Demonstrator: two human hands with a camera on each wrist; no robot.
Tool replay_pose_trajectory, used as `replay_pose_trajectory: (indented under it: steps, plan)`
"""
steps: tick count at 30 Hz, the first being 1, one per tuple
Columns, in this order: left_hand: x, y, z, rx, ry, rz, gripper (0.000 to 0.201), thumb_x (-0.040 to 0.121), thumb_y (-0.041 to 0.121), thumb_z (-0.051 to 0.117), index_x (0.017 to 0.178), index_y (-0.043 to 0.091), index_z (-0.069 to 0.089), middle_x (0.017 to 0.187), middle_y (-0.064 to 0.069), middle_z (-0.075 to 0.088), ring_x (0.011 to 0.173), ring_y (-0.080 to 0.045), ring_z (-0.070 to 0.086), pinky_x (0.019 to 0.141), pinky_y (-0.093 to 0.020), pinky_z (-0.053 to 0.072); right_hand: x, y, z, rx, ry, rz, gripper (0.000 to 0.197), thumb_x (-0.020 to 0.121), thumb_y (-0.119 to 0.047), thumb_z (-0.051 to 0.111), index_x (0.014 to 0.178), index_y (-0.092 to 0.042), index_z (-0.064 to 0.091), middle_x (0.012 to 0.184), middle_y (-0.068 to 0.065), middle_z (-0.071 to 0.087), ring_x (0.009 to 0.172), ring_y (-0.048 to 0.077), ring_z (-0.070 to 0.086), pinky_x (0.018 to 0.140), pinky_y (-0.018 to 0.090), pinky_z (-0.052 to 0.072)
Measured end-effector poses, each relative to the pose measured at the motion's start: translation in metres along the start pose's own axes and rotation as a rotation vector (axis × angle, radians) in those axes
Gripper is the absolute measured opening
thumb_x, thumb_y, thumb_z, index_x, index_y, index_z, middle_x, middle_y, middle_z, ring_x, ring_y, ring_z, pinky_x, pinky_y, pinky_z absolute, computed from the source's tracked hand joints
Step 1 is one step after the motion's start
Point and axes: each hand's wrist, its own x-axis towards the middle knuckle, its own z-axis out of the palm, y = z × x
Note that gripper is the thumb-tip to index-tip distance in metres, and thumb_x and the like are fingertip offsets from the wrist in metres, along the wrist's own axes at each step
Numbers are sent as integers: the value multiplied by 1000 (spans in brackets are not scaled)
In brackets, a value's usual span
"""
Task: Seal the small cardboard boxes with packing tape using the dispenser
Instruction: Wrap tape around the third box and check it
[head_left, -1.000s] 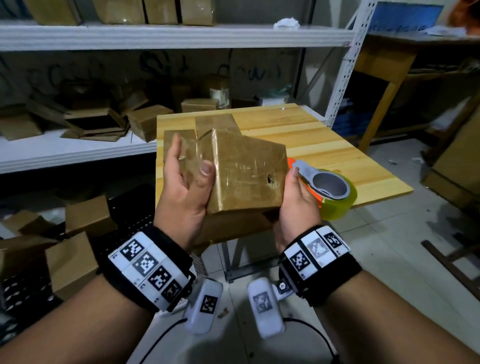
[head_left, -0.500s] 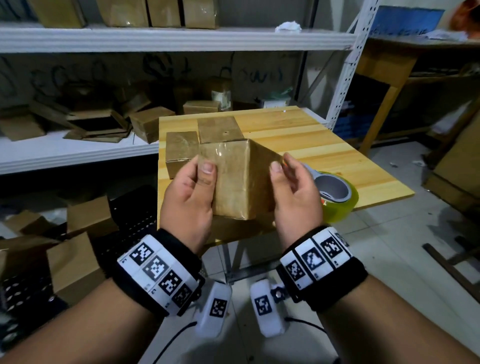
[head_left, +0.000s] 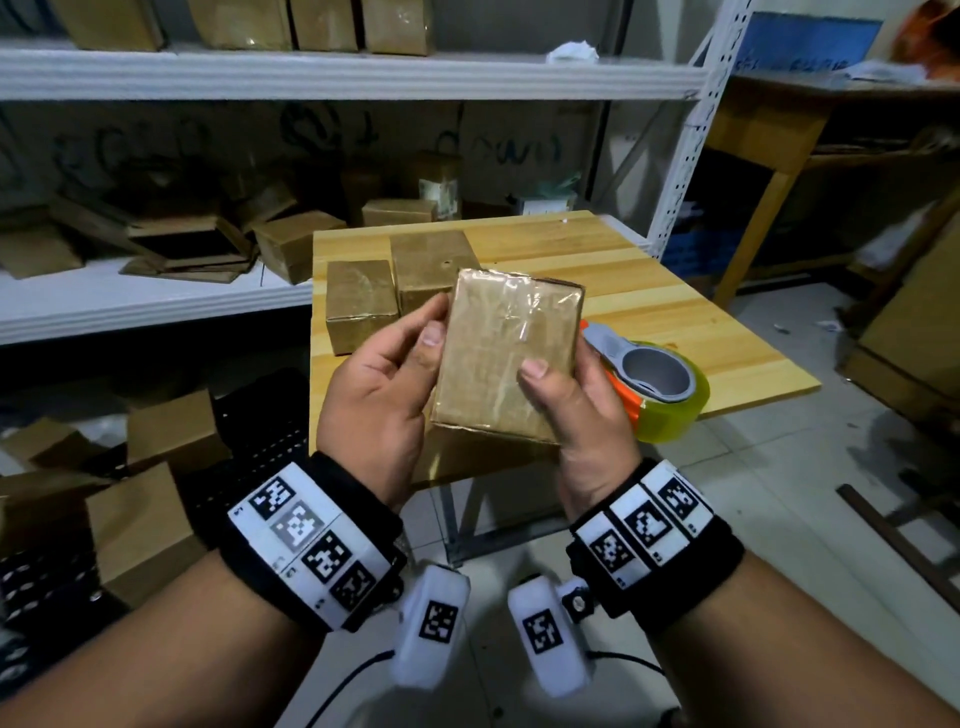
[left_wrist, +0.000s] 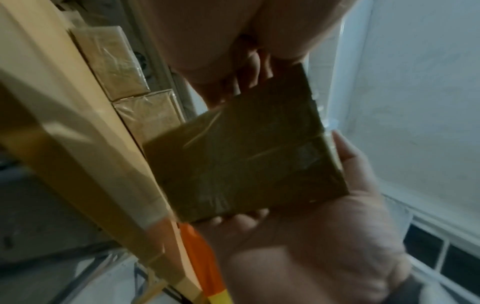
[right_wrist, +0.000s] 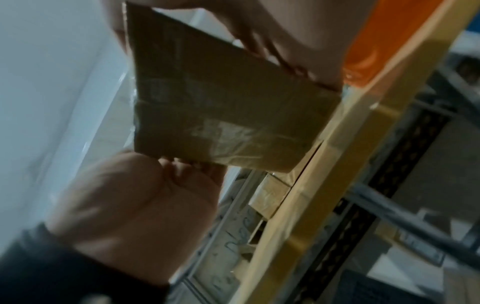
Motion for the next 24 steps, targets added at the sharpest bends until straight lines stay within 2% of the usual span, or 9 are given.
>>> replay_pose_trajectory:
  steps: [3,5,8,11,13,14,17,21,24]
  plan:
    - [5,0,1,-71,-32,-102,89,85,57,80,152,7,49,144,-19,63,132,-38,62,112,-62,47,-2,3,4,92,-10,37,88,63,-42,93,140,-12,64,129,16,75,121,35,71,106,54,56]
    - [6,1,0,-138,-74,-172,111,73,65,86,155,5,41,143,-23,62,131,-41,62,110,-63,48,-1,3,5,149,-27,70,89,61,-45,95,137,-9,66,129,21,74,120,37,71,104,52,57]
    - [8,0,-2,-41,47,-129,112,67,65,88,153,8,44,135,-14,69,121,-27,71,99,-46,60,2,2,7,218,-27,113,103,52,-50,100,137,-4,65,131,26,71,119,39,71,105,56,55]
    - [11,-1,-6,105,149,-18,132,48,83,85,150,7,49,127,-6,74,115,-17,73,94,-35,61,3,2,7,261,-43,135,96,48,-52,101,127,-7,73,127,24,73,115,36,73,99,52,59]
    - [11,0,-10,182,177,27,122,56,86,79,143,3,57,115,-6,79,107,-18,76,90,-35,63,2,2,8,310,-69,158,84,45,-52,101,117,-12,80,124,21,76,112,33,74,98,50,59]
    - [10,1,-11,214,178,51,104,68,81,76,135,3,64,108,-6,80,102,-21,77,87,-36,64,1,1,8,335,-78,167,81,45,-52,101,115,-14,82,123,19,76,112,33,74,98,50,59]
    - [8,0,-13,277,241,119,48,96,50,67,113,6,77,98,-5,81,95,-22,78,86,-38,64,1,-3,6,402,-93,182,90,48,-49,101,127,-14,74,129,19,73,115,34,72,94,49,61]
    - [11,-1,-18,365,329,116,36,101,42,65,115,11,79,104,0,80,100,-13,76,93,-40,61,0,-5,1,439,-125,197,91,51,-48,100,132,-17,72,131,16,71,117,35,70,92,51,60]
    - [14,-3,-20,251,320,67,31,100,38,69,114,12,79,106,-3,81,104,-18,76,96,-48,61,0,-5,0,452,-158,191,80,53,-49,98,124,-19,77,130,16,70,118,35,66,100,54,53]
